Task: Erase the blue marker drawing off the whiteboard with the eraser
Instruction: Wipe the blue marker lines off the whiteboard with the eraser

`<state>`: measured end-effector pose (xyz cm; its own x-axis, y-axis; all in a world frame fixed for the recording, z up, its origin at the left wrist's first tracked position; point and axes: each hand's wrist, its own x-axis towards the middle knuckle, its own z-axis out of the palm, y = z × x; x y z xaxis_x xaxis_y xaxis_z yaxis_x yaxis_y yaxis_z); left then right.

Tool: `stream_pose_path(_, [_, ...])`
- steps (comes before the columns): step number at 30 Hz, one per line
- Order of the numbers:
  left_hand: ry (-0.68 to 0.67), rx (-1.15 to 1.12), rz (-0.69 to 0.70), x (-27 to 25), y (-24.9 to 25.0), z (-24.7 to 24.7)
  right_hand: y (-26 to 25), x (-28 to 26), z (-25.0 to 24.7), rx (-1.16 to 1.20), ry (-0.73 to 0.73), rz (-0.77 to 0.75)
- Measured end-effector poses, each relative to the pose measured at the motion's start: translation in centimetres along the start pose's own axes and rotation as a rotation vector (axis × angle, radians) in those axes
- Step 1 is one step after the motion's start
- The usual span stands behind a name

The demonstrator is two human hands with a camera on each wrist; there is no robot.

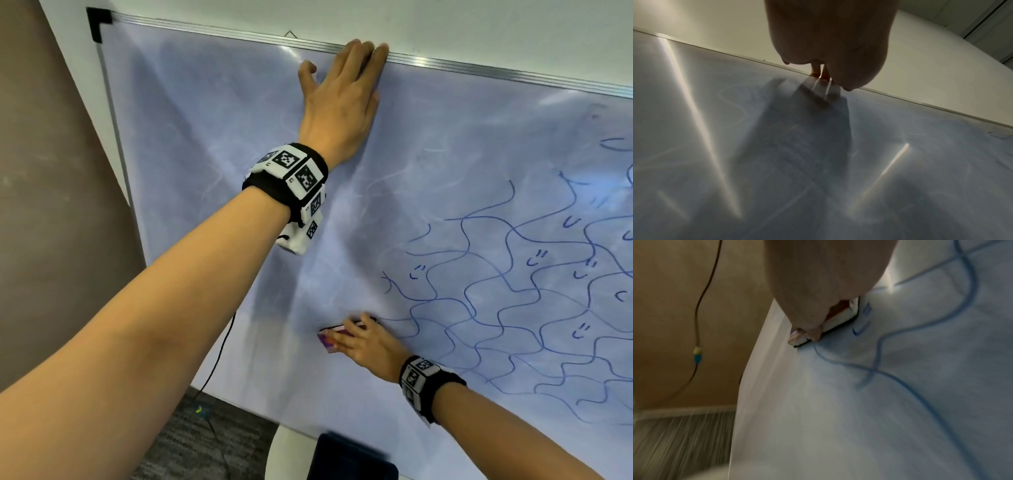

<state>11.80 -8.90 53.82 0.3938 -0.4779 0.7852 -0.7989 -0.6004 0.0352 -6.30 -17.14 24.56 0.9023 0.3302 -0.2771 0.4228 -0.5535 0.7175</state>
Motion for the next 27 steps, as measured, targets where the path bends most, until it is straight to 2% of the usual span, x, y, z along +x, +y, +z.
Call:
stream_pose_path(4, [0.012,-0.022,-0.022,-0.1,0.2,0.2,0.9,2.0,-1.9,0.096,0.123,0.167])
stream_pose_path(6, [0.009,-0.020,-0.019,-0.1,0.1,0.2,0.8,1.8,-1.8,0.131,0.135,0.202])
stream_pose_path(8, [0.003,-0.003,-0.010,0.0,0.0,0.1,-0.2,0.7,-0.4,0.112,0.081,0.165])
stream_pose_path(11, [0.002,-0.003,-0.004,-0.1,-0.1,0.1,-2.6,-2.3,2.8,0.060,-0.093,0.043])
stream_pose_path(13, [0.008,-0.006,-0.012,-0.1,-0.1,0.3,-3.0,-3.8,3.8,0.064,-0.138,-0.020])
stream_pose_path(14, [0.011,-0.005,-0.017,-0.1,-0.1,0.4,-2.7,-4.0,3.8,0.063,-0.119,-0.035])
stream_pose_path(16, [0.017,-0.004,-0.021,-0.1,0.0,0.7,-1.3,-3.7,3.3,0.083,0.030,-0.015])
stream_pose_path(20, [0.052,-0.009,-0.021,-0.1,0.0,1.1,1.8,-2.5,1.3,0.122,0.345,0.212])
stream_pose_path(24, [0.074,-0.026,-0.035,-0.1,0.2,1.4,1.0,-3.3,2.1,0.149,0.365,0.305])
stream_pose_path(27, [0.075,-0.024,-0.027,-0.1,0.2,1.3,-1.4,-5.1,4.4,0.157,0.214,0.173])
